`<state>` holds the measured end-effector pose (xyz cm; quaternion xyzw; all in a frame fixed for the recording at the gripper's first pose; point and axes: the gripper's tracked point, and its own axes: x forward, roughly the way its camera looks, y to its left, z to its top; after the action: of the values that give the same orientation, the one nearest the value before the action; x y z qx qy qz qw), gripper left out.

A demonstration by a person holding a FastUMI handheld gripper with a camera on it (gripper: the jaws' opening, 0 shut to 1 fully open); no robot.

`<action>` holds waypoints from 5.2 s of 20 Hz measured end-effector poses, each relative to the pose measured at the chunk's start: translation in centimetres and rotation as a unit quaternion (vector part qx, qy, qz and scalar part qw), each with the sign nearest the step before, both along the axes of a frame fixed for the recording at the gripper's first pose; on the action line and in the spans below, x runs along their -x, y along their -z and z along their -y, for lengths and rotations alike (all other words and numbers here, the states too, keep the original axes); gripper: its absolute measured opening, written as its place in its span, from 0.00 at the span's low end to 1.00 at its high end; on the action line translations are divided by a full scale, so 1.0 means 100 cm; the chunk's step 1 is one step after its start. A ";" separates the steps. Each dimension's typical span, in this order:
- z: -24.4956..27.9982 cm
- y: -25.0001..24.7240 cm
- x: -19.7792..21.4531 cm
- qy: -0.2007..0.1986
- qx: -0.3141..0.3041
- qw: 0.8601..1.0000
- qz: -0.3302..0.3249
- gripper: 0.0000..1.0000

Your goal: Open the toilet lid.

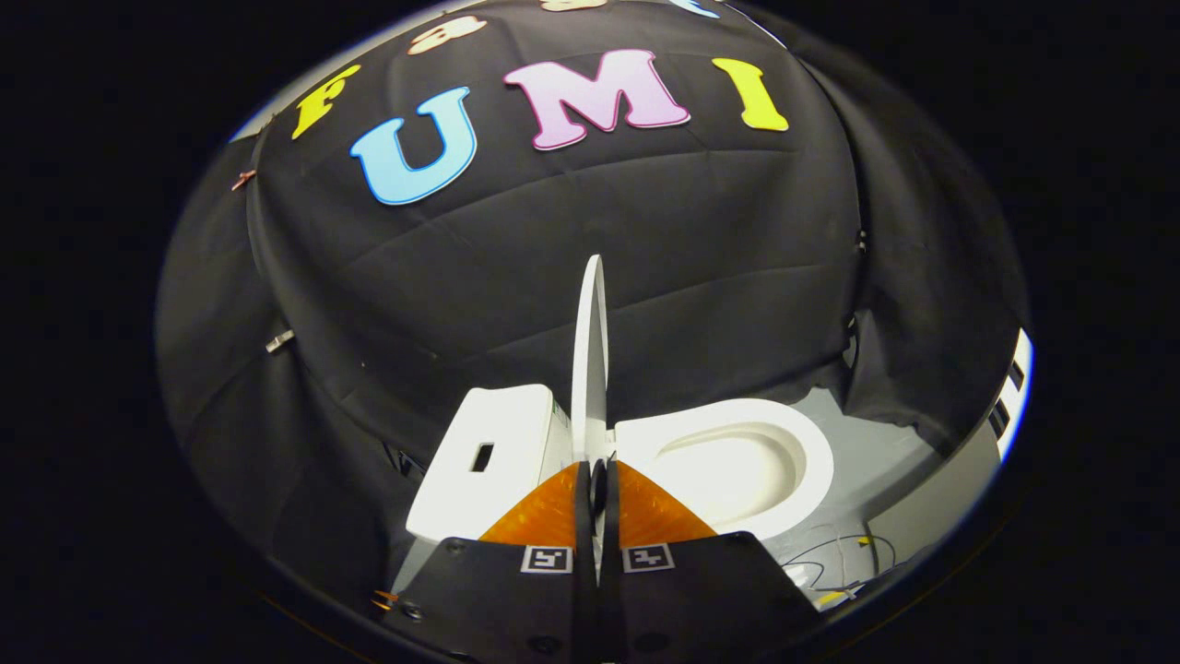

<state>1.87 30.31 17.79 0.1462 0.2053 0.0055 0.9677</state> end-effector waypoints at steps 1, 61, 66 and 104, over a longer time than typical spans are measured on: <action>-0.005 -0.001 0.000 0.001 0.007 1.000 0.001 0.05; -0.139 -0.050 0.033 -0.092 0.055 0.993 0.056 0.99; -0.083 -0.064 0.044 -0.106 0.021 0.991 0.075 0.99; 0.224 0.001 0.046 0.027 0.153 0.954 0.256 0.99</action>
<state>-2.71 7.87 17.70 -0.0041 -0.0547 -0.0148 0.9984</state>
